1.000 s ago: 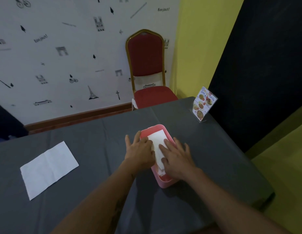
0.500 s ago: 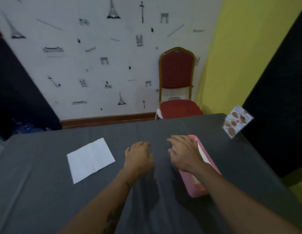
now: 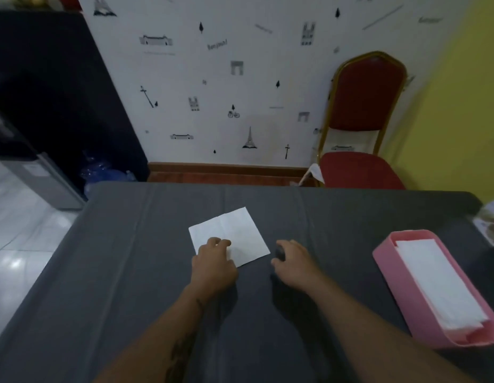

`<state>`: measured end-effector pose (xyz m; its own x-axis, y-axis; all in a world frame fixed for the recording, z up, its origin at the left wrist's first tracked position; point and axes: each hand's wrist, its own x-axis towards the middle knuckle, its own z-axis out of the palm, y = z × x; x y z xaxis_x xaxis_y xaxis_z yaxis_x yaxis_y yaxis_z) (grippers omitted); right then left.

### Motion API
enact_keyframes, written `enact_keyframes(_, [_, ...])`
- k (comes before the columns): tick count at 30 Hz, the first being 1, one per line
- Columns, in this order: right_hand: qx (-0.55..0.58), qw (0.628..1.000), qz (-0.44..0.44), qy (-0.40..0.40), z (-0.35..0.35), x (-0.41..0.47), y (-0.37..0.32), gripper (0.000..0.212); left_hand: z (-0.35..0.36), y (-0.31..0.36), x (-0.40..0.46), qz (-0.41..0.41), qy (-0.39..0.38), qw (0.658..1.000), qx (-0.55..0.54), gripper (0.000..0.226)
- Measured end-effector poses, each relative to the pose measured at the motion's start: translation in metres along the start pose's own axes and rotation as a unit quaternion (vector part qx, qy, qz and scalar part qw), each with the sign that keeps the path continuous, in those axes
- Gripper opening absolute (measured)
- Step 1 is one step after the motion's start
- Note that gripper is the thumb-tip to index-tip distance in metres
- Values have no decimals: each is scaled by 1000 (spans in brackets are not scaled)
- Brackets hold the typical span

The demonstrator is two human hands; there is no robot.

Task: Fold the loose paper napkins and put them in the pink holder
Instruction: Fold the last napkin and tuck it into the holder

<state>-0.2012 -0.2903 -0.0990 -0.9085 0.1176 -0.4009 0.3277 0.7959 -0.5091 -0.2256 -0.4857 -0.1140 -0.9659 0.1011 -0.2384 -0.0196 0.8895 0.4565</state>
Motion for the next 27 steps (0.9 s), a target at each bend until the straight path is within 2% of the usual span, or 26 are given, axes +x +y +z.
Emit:
enact_keyframes(5, [-1,998,52,46,31,20,-21,39,-10,-31,28,1,16,1000,12,54])
enact_keyframes(11, [-5,989,107,103,47,37,-38,33,-11,-50,47,40,-34,994,93,56])
enact_keyframes(13, [-19,987,116,105,48,41,-43,31,-5,-54,45,43,-22,994,99,56])
enact_keyframes(17, [-21,986,123,112,49,43,-50,13,0,-58,43,60,10,992,109,57])
enact_keyframes(19, [-11,986,101,136,50,40,-52,3,0,-60,41,61,22,993,102,56])
enact_keyframes(21, [1,985,55,165,53,36,-56,7,0,-62,40,63,32,994,87,53])
enact_keyframes(24, [4,980,-53,191,57,30,-65,12,-5,-67,44,64,55,996,27,45])
enact_keyframes(27, [-17,970,-163,178,65,24,-77,13,-15,-77,48,57,87,994,-43,40])
